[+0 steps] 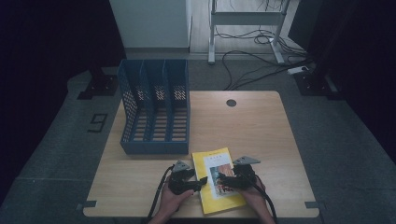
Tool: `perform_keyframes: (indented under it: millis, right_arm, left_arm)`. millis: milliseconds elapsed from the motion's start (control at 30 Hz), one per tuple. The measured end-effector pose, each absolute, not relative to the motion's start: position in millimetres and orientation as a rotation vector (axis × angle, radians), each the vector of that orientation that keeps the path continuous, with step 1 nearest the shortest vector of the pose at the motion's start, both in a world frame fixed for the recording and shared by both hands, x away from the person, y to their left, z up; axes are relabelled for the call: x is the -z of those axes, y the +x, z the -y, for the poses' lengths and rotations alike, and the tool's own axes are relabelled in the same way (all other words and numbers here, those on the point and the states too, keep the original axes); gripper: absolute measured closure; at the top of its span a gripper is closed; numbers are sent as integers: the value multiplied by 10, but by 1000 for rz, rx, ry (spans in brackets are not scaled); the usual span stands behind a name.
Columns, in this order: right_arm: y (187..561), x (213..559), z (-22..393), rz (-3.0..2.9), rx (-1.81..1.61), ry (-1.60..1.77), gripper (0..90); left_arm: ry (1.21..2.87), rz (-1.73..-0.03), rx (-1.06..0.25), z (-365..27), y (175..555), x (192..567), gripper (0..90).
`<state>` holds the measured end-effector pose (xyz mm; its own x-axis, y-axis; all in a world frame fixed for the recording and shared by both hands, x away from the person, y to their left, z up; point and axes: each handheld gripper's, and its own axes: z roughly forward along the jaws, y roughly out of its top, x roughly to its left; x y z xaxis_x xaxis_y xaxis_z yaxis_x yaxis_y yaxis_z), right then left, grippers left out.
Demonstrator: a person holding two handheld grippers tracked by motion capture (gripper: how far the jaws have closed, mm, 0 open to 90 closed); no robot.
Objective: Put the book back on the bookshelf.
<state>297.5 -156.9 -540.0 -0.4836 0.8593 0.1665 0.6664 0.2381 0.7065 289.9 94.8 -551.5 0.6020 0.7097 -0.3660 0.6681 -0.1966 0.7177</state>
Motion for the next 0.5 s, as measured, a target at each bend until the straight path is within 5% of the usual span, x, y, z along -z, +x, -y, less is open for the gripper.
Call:
perform_keyframes:
  millis: [233, 500]
  right_arm:
    - [2923, 5389, 1491, -2270, -1102, 1408, 327]
    - [2850, 5360, 1353, -2330, -1115, 1338, 338]
  left_arm:
    - [1882, -1101, -14, -995, 2918, 5528, 292]
    - [1869, -1095, 9, -1019, 2896, 5498, 406]
